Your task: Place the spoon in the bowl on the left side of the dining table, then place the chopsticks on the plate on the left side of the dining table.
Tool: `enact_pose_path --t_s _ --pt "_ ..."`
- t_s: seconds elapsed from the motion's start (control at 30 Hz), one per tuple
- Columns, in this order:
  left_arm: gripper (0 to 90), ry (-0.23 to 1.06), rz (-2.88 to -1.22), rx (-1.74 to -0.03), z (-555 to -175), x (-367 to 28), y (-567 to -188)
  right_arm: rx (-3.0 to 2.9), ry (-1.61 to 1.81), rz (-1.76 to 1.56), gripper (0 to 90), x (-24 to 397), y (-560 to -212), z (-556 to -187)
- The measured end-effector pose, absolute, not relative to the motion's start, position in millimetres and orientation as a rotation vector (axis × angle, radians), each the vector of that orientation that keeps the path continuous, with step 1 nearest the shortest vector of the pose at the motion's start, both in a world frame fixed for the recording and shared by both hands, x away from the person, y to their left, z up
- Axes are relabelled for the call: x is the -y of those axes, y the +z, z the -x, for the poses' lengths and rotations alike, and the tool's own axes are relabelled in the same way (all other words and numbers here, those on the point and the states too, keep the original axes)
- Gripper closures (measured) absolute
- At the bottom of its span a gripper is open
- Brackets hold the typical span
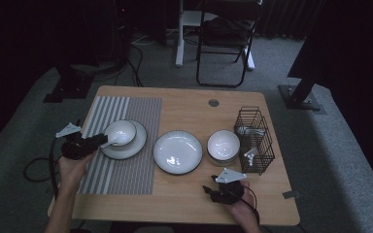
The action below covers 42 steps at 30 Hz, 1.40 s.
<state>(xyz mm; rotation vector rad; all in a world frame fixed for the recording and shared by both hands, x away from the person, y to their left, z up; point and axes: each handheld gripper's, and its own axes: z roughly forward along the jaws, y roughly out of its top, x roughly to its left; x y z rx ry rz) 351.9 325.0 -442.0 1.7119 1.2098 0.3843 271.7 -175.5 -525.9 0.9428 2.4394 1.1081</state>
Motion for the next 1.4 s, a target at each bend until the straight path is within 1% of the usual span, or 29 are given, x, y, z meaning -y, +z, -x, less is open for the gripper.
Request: enact_pose_path --t_s 0.33,0.53,1.1,1.33,1.4 --pt "68.2 0.385 -1.709 -1.157 -352.5 -316.5 -429.5 -2.439 1.108 -0.941 44.7 175.6 -525.9 -271.8" --pt "66.1 0.382 -1.716 -1.106 -352.3 -304.6 -421.8 -2.44 1.109 -0.941 44.7 175.6 -525.9 -271.9" --pt "63.7 0.375 -1.748 -1.013 -349.2 -278.1 -411.3 -2.44 1.11 -0.939 44.4 175.8 -525.9 -272.6" --pt "62.2 0.373 -1.76 -0.963 -347.9 -264.7 -404.3 -2.44 1.11 -0.938 44.4 175.9 -525.9 -272.6" --pt "61.9 0.374 -1.778 -0.936 -347.3 -255.5 -401.3 -2.44 1.11 -0.94 44.4 175.8 -525.9 -272.6"
